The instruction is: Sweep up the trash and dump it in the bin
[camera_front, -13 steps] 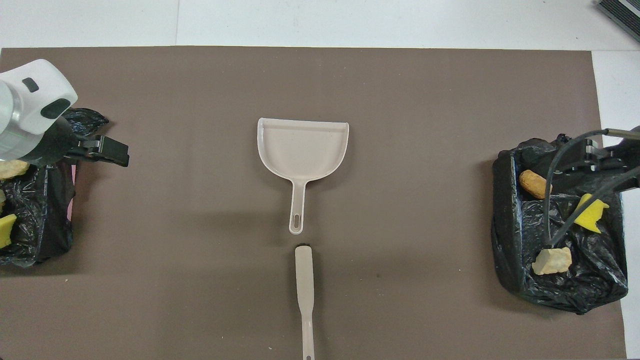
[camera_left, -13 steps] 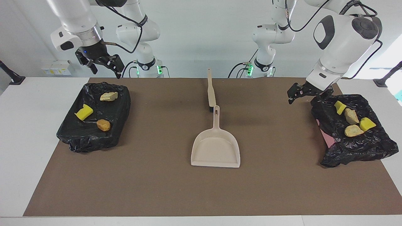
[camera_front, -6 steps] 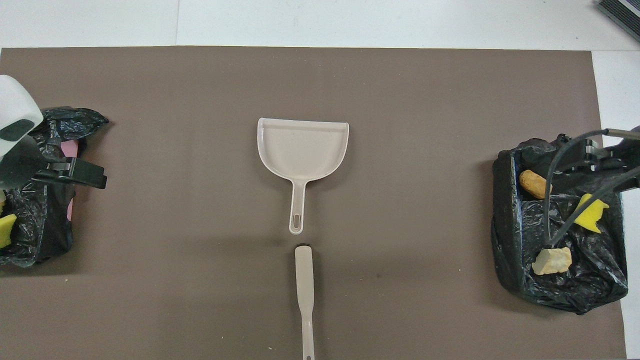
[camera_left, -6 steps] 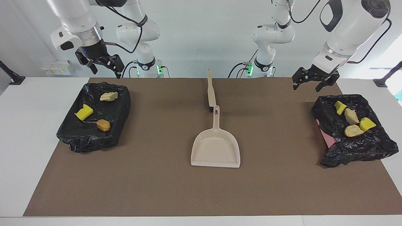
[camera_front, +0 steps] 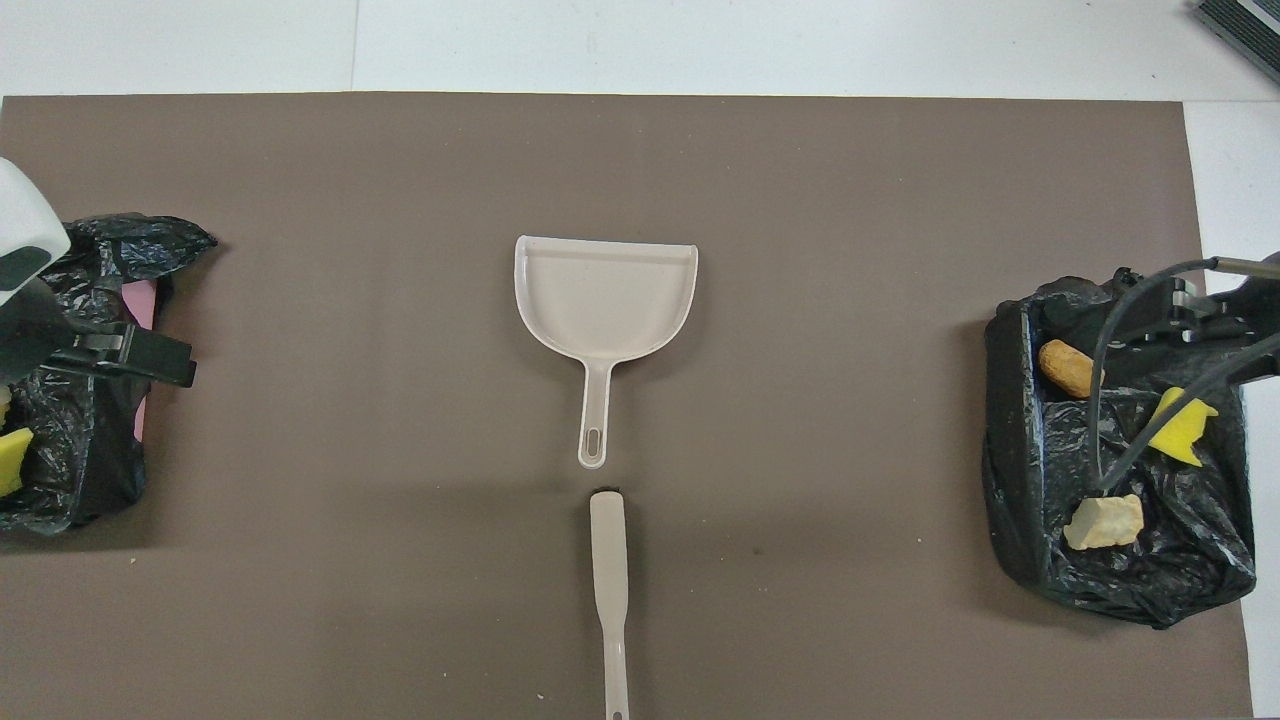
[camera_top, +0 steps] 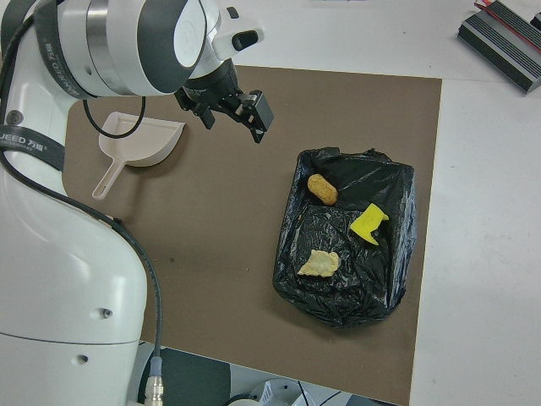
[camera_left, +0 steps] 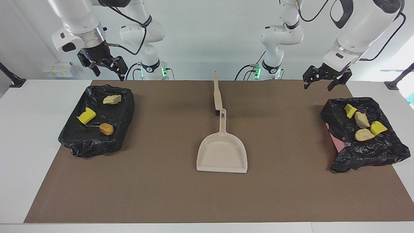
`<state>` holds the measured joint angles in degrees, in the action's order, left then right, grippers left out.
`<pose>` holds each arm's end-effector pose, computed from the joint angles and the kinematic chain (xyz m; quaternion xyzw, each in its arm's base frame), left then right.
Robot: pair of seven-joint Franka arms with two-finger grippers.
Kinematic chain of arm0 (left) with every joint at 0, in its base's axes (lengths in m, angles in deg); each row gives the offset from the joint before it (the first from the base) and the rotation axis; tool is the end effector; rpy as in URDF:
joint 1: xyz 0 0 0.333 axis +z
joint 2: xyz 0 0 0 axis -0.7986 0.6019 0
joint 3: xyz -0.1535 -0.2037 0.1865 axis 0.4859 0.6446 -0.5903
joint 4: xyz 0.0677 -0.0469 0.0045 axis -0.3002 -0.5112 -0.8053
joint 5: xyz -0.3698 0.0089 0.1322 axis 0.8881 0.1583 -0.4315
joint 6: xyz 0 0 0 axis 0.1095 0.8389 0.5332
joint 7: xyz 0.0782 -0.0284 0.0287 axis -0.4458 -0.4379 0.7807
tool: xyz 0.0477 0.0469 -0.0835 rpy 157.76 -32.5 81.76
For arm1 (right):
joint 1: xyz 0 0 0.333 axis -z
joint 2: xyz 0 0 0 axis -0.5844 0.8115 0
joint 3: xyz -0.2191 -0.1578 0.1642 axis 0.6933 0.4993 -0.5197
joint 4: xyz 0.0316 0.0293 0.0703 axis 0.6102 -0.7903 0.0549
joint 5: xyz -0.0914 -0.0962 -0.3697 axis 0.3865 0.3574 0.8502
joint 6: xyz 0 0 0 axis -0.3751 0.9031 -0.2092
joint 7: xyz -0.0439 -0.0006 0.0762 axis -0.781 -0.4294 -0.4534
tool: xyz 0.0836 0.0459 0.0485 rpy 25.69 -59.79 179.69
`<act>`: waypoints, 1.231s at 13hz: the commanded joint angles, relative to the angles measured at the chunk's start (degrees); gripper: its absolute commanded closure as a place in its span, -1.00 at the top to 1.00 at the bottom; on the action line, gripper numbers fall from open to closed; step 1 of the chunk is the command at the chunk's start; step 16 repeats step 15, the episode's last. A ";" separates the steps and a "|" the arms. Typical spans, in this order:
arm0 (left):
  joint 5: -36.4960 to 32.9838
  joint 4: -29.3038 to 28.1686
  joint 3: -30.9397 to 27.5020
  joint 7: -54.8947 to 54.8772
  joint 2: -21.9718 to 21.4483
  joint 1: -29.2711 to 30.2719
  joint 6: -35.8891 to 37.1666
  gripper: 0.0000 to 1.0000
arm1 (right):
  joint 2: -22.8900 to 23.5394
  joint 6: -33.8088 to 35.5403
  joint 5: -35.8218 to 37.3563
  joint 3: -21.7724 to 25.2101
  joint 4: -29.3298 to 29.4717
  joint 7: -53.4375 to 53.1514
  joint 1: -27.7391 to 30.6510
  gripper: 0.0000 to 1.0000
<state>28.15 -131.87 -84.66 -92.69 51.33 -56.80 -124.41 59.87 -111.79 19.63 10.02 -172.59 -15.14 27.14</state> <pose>0.5332 -0.0516 0.6129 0.9966 -0.0757 -0.0320 0.0092 0.5402 0.0176 0.6551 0.9928 -0.1095 -0.0402 0.0264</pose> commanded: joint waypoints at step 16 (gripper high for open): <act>-0.73 1.60 0.41 -0.97 0.12 0.64 0.99 1.00 | -14.87 -21.25 -0.09 0.25 -30.76 1.10 9.75 1.00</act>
